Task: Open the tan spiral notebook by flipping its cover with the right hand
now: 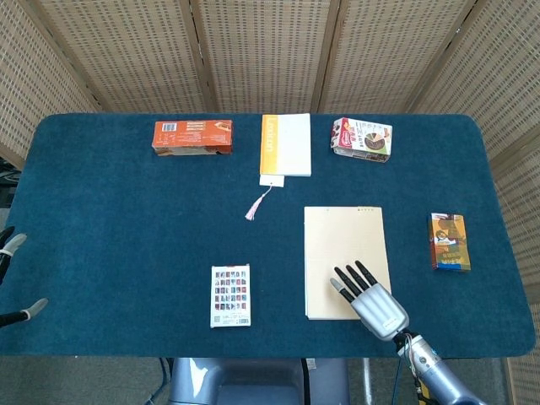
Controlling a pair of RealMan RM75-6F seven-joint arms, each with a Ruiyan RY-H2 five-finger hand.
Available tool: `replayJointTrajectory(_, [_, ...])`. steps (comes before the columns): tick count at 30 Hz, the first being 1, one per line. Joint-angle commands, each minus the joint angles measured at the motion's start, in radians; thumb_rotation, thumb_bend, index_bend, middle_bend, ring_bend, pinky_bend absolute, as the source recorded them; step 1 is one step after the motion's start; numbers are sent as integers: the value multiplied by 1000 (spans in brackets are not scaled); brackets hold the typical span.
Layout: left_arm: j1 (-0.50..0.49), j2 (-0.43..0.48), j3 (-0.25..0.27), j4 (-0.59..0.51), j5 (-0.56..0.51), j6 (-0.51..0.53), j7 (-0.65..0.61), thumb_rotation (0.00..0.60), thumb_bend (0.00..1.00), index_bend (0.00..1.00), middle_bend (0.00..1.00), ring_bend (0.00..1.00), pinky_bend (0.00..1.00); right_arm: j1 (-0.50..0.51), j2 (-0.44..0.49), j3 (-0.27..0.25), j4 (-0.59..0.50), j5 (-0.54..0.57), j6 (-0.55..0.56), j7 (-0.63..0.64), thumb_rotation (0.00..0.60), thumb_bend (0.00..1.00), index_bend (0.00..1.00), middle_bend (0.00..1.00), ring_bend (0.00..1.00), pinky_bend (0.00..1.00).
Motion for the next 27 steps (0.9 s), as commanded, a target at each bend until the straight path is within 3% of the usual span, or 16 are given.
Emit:
replayJointTrajectory(1, [0,0,0,0,0,1,1,600,0,0,0,0,0,4,-10,-7,9,6,-5,-8,600,260,0,0,0,0])
replayJointTrajectory(27, [3,-1,-1,-1,-3,2,-4,600,0,0,0,0,0,32,-68,-32,82,56,-5,-25,600,260,0,0,0,0])
